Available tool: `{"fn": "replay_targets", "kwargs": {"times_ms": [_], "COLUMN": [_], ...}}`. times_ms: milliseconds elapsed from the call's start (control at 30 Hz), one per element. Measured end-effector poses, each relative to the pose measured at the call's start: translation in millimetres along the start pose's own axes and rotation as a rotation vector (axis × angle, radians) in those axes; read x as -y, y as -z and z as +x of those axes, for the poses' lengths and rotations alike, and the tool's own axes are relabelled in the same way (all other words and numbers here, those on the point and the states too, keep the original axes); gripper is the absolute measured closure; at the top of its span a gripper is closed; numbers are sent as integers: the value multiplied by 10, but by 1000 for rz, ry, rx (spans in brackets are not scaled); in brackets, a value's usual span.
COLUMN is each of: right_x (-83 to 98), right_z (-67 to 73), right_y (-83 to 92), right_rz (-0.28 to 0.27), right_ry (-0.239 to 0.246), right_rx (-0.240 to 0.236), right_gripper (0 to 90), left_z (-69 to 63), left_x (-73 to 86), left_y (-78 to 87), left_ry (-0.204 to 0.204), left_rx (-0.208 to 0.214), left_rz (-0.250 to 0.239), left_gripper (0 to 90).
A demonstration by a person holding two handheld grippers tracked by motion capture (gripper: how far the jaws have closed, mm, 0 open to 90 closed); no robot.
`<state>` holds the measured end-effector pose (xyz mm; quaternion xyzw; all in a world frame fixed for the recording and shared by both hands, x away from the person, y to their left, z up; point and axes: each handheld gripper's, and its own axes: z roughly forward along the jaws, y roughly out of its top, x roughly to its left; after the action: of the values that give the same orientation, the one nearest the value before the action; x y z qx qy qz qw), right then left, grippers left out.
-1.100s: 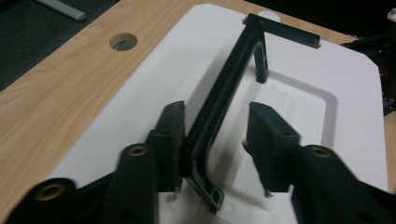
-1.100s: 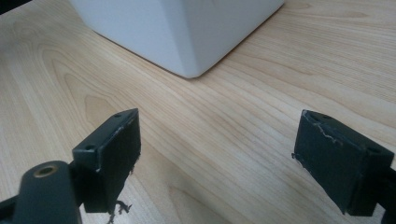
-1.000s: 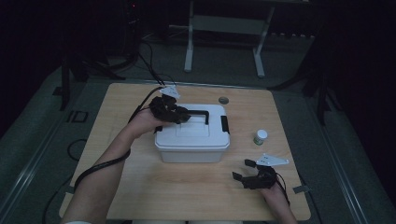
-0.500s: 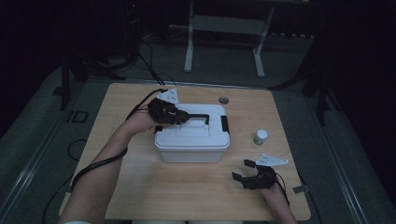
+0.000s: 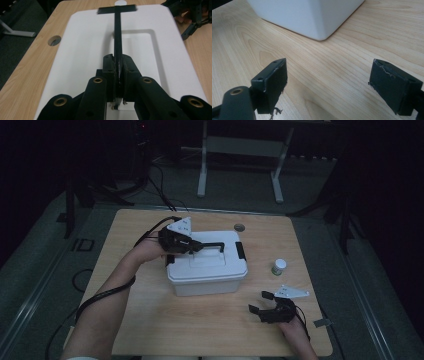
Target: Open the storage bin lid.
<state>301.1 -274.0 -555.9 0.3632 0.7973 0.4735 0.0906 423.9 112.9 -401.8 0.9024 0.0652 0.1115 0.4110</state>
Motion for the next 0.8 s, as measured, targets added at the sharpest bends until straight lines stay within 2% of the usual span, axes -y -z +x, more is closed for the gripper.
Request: {"fn": "replay_targets", "kwargs": {"times_ms": [133,300,500,600,800], "right_x": [1,2,3,3,2], "right_z": [-1,-2,-4,-6,-7], "right_y": [0,4,4,3,9], "right_rz": [0,-2,-1,-2,-3], "right_ry": [0,-3,-3,-2,-4], "right_rx": [1,2,2,3,2], "right_gripper": [146,146,146,146,146], "left_z": [0,-5,-18,-9,2], "left_x": [-28,-56,-130,-195,-218], "left_y": [9,22,66,144,266], "left_ry": [-3,2,10,23,44], "left_rx": [-16,-14,-46,-72,-84], "left_rz": [-7,-26,-72,-111,-125], "left_gripper": [834,834,836,835,835]}}
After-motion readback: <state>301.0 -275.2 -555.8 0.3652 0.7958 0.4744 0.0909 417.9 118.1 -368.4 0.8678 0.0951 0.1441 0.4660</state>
